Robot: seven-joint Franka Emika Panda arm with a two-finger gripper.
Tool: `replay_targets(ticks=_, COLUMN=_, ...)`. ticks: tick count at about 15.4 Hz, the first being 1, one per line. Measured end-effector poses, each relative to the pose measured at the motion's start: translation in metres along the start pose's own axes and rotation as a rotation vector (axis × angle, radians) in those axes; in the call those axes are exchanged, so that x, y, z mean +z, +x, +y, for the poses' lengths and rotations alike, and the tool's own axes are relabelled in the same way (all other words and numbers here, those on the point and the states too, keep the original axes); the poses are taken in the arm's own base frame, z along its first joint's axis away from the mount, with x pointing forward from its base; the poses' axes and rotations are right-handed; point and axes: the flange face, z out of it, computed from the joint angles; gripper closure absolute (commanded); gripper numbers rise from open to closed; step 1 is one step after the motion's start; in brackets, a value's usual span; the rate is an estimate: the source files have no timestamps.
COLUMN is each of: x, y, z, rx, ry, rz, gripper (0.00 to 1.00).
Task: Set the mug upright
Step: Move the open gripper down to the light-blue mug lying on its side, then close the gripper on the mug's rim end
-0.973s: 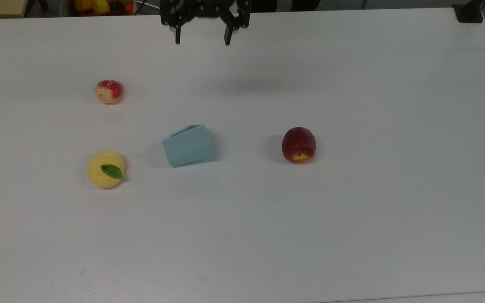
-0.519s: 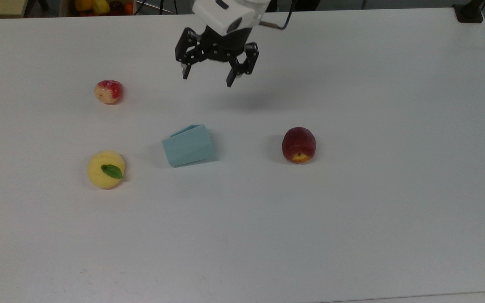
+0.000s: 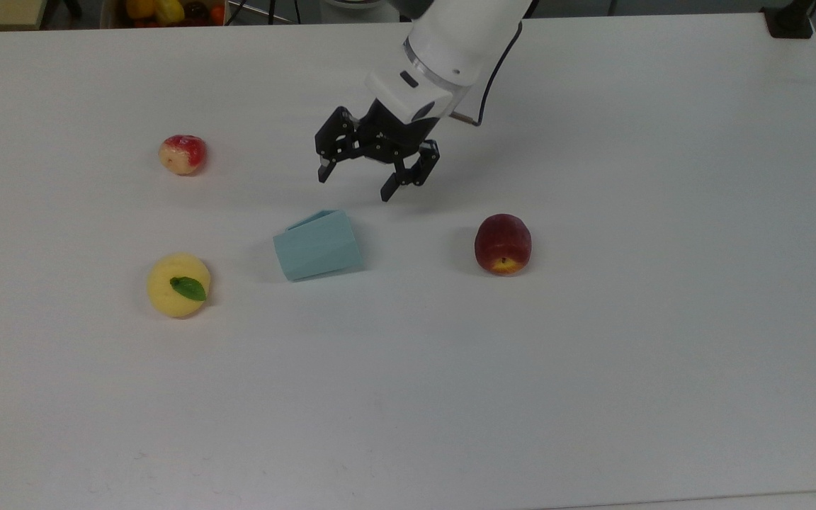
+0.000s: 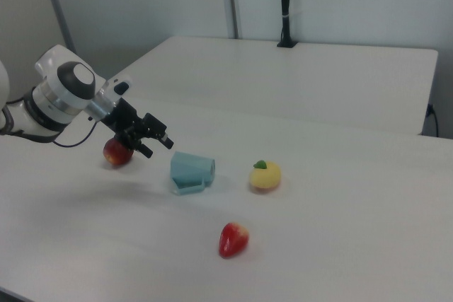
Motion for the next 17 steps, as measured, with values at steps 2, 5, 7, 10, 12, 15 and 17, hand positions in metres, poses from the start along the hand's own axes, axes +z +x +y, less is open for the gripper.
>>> replay_targets(ticks=2, x=0.015, y=-0.001, z=-0.010, rx=0.011, ry=-0.025, rz=0.008, gripper=0.00)
replay_targets(ticks=5, x=0.035, y=-0.005, z=-0.023, rx=0.030, ry=-0.067, rz=0.021, gripper=0.00)
replay_targets(ticks=7, x=0.047, y=-0.006, z=-0.032, rx=0.032, ry=-0.086, rz=0.045, gripper=0.00)
replay_targets(ticks=10, x=0.060, y=-0.008, z=-0.036, rx=0.027, ry=-0.117, rz=0.064, gripper=0.00)
replay_targets(ticks=12, x=0.067, y=-0.008, z=-0.032, rx=0.020, ry=-0.132, rz=0.065, gripper=0.00)
replay_targets(ticks=15, x=0.082, y=-0.008, z=-0.022, rx=0.004, ry=-0.165, rz=0.067, gripper=0.00)
replay_targets(ticks=17, x=0.093, y=-0.008, z=-0.014, rx=0.004, ry=-0.180, rz=0.060, gripper=0.10)
